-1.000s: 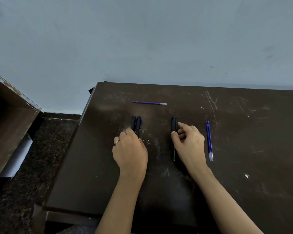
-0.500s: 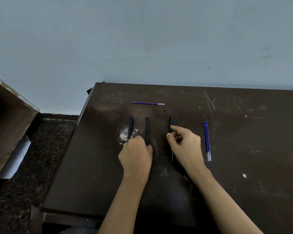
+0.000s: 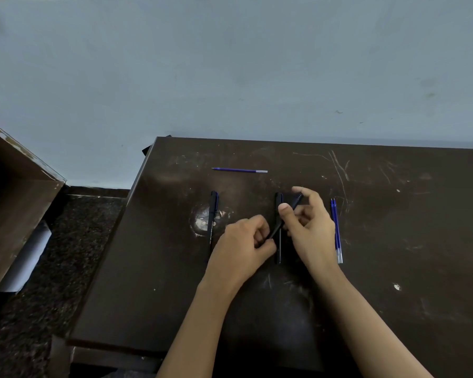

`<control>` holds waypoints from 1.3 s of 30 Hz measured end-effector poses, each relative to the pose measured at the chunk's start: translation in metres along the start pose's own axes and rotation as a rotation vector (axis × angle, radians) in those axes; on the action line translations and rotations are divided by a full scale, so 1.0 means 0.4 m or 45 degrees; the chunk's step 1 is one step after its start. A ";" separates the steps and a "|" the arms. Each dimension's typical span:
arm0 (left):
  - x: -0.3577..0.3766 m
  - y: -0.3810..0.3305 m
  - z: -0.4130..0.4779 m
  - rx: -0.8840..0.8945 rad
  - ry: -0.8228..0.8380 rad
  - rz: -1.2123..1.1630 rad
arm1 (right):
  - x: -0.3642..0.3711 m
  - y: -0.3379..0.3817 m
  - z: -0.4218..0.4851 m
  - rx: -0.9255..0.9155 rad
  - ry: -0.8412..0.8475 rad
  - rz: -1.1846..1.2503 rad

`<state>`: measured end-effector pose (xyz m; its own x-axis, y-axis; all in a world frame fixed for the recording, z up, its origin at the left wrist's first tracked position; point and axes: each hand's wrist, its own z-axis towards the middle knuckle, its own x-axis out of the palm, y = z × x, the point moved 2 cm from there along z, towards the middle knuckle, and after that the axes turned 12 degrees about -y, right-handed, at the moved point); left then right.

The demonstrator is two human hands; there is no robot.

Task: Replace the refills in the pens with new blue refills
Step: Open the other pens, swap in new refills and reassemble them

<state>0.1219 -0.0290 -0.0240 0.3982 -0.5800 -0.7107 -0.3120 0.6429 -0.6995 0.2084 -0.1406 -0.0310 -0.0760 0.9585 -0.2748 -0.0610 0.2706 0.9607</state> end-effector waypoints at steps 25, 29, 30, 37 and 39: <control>-0.017 -0.019 0.000 -0.012 -0.172 -0.074 | 0.030 0.029 -0.021 0.403 0.290 0.704; -0.016 -0.016 -0.002 -0.019 -0.159 -0.046 | 0.030 0.031 -0.022 0.434 0.305 0.736; -0.015 -0.013 -0.001 -0.016 -0.152 -0.047 | 0.028 0.033 -0.020 0.431 0.319 0.750; -0.024 -0.024 -0.002 0.011 -0.178 0.019 | 0.018 0.038 -0.013 0.414 0.341 0.779; -0.028 -0.026 -0.004 -0.003 -0.172 0.079 | 0.014 0.032 -0.009 0.454 0.288 0.784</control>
<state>0.1194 -0.0300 -0.0088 0.4902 -0.4663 -0.7363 -0.3415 0.6745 -0.6545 0.2034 -0.1322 -0.0203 -0.1972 0.9146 0.3530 0.3826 -0.2597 0.8866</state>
